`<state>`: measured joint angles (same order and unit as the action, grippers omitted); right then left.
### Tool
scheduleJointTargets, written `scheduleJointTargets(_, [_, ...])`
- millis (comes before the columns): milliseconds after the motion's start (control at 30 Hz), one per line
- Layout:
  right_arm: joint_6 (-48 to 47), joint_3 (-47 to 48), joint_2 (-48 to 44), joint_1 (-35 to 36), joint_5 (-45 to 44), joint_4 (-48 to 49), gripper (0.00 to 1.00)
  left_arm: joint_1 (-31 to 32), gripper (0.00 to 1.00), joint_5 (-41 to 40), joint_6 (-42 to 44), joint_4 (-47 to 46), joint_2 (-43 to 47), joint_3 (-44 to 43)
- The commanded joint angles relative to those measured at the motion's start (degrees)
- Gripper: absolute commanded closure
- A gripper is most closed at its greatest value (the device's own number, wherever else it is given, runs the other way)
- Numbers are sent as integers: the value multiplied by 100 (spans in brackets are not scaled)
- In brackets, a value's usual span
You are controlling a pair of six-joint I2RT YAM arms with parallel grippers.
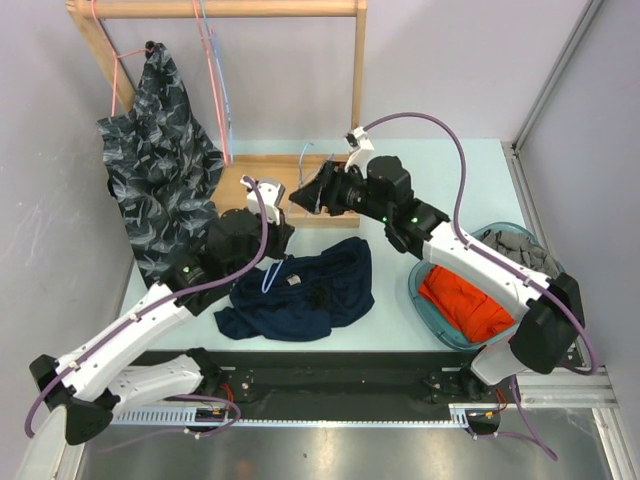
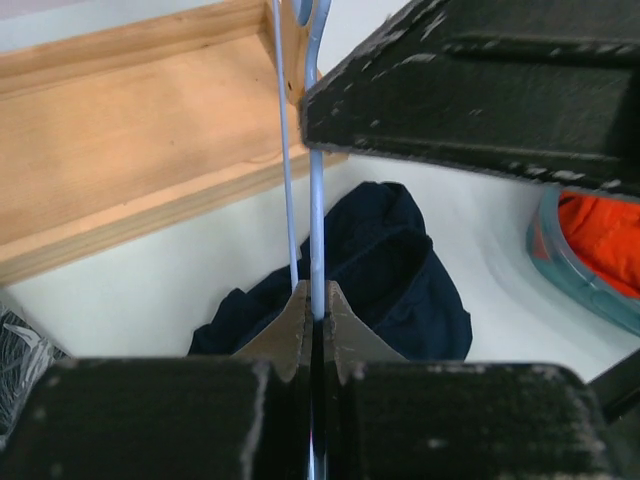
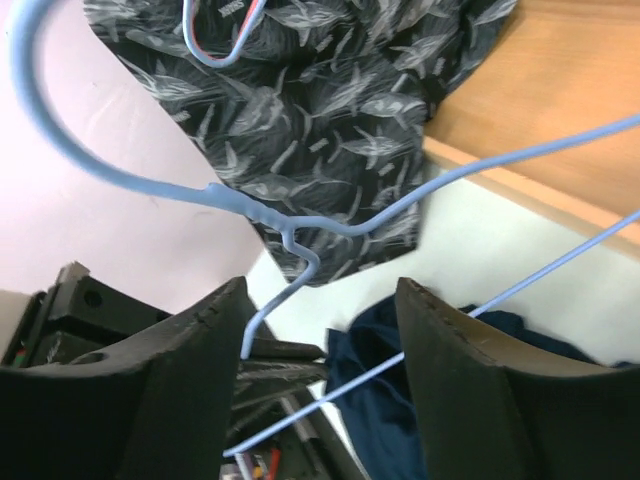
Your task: Place the shorts on the hanger
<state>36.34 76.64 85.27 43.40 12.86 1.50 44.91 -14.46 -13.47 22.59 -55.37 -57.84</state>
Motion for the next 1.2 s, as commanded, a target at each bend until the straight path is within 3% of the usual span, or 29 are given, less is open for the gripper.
scheduleJointTargets(0, [629,237,147,142,-65,632,44,141,99,-207,143,-729,-8,54])
scheduleJointTargets(67, [742,237,217,152,-108,615,49,194,98,-198,222,-939,-17,80])
scheduleJointTargets(133, [875,237,253,117,-144,659,61,220,95,-180,345,-1046,-9,159])
scheduleJointTargets(167, [936,237,270,55,-126,676,69,220,94,-189,406,-1063,-8,177])
scheduleJointTargets(200, [1024,246,279,20,-117,694,89,220,91,-145,433,-1072,9,212])
scheduleJointTargets(233, [1059,263,279,-41,4,685,100,220,89,-145,460,-1046,9,238])
scheduleJointTargets(333, [1086,272,174,-278,374,501,100,212,72,162,670,-879,149,230])
scheduleJointTargets(367, [1077,264,113,-444,497,274,100,203,59,241,827,-792,237,247])
scheduleJointTargets(467, [806,211,-124,-726,1015,-322,100,203,38,531,1249,-564,720,414])
scheduleJointTargets(567, [401,71,-301,-1218,1902,-1077,100,203,25,1049,1802,-238,1239,528])
scheduleJointTargets(700, [-616,9,-406,-1807,3149,-2196,100,203,15,1576,2611,342,1485,476])
scheduleJointTargets(833, [-1847,26,-704,-1774,3565,-3154,100,203,0,2130,3491,781,1906,546])
scheduleJointTargets(900, [-2419,105,-758,-1686,3653,-3821,100,203,0,2351,3737,957,2065,581])
scheduleJointTargets(1033, [-3816,97,-1170,-1151,3145,-4937,100,203,0,2413,3983,1326,2312,572])
scheduleJointTargets(1167, [-4950,79,-1391,-10,2503,-6009,100,203,0,2596,4580,1520,2417,590])
